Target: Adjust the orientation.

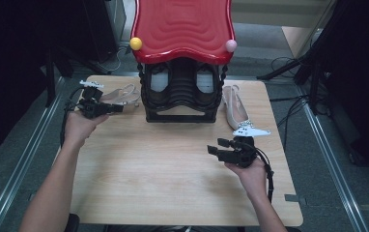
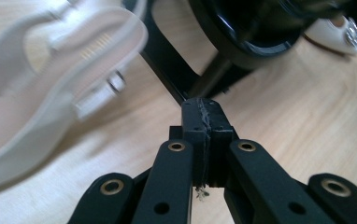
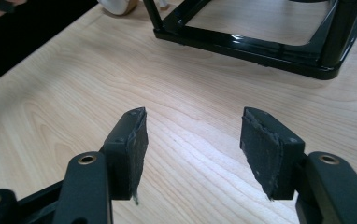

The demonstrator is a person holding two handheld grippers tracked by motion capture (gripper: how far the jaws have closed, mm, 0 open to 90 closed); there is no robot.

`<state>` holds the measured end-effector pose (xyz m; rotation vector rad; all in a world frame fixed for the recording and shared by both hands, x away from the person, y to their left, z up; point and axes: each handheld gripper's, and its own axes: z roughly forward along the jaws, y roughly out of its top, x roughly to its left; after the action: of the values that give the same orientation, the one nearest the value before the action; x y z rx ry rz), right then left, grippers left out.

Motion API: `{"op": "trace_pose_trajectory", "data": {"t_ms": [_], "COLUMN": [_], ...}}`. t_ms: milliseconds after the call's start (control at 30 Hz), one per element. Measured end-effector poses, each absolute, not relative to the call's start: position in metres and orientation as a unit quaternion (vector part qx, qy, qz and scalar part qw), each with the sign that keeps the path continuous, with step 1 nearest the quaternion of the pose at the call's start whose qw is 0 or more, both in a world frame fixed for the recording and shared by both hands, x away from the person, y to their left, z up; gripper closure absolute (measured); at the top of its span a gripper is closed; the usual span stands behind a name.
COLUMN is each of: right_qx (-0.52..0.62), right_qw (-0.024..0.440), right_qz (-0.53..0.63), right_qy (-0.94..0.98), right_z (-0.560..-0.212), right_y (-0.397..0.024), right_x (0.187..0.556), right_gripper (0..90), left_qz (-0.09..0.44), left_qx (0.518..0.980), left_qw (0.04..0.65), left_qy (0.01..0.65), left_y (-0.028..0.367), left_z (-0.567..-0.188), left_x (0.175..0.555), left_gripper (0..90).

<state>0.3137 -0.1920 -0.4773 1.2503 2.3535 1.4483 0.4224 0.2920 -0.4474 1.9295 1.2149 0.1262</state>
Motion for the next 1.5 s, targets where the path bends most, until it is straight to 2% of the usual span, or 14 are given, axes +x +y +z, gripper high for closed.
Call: {"op": "trace_pose_trajectory", "data": {"t_ms": [133, 467, 733, 833, 1233, 1500], "right_qx": [0.412, 0.41, 0.4, 0.397, 0.397, 0.404], "right_qw": [0.054, 0.052, 0.044, 0.039, 0.029, 0.023], "right_qz": [0.477, 0.465, 0.454, 0.451, 0.457, 0.465], "right_qy": [0.775, 0.783, 0.795, 0.798, 0.795, 0.788], "right_z": [-0.478, -0.48, -0.486, -0.487, -0.489, -0.489], "right_y": [-0.192, -0.188, -0.178, -0.175, -0.174, -0.174], "right_x": [0.314, 0.312, 0.309, 0.308, 0.309, 0.315], "right_gripper": [42.3, 41.9, 41.9, 41.9, 42.0, 41.9], "left_qz": [0.043, 0.064, 0.079, 0.066, 0.031, 0.03], "left_qx": [0.756, 0.739, 0.733, 0.73, 0.74, 0.743], "left_qw": [0.416, 0.406, 0.393, 0.394, 0.383, 0.382], "left_qy": [0.503, 0.534, 0.55, 0.555, 0.552, 0.55], "left_y": [0.298, 0.309, 0.302, 0.3, 0.298, 0.306], "left_z": [-0.449, -0.445, -0.452, -0.458, -0.48, -0.481], "left_x": [0.442, 0.477, 0.491, 0.497, 0.485, 0.467], "left_gripper": [90.0, 90.0, 90.0, 90.0, 89.8, 88.5]}}
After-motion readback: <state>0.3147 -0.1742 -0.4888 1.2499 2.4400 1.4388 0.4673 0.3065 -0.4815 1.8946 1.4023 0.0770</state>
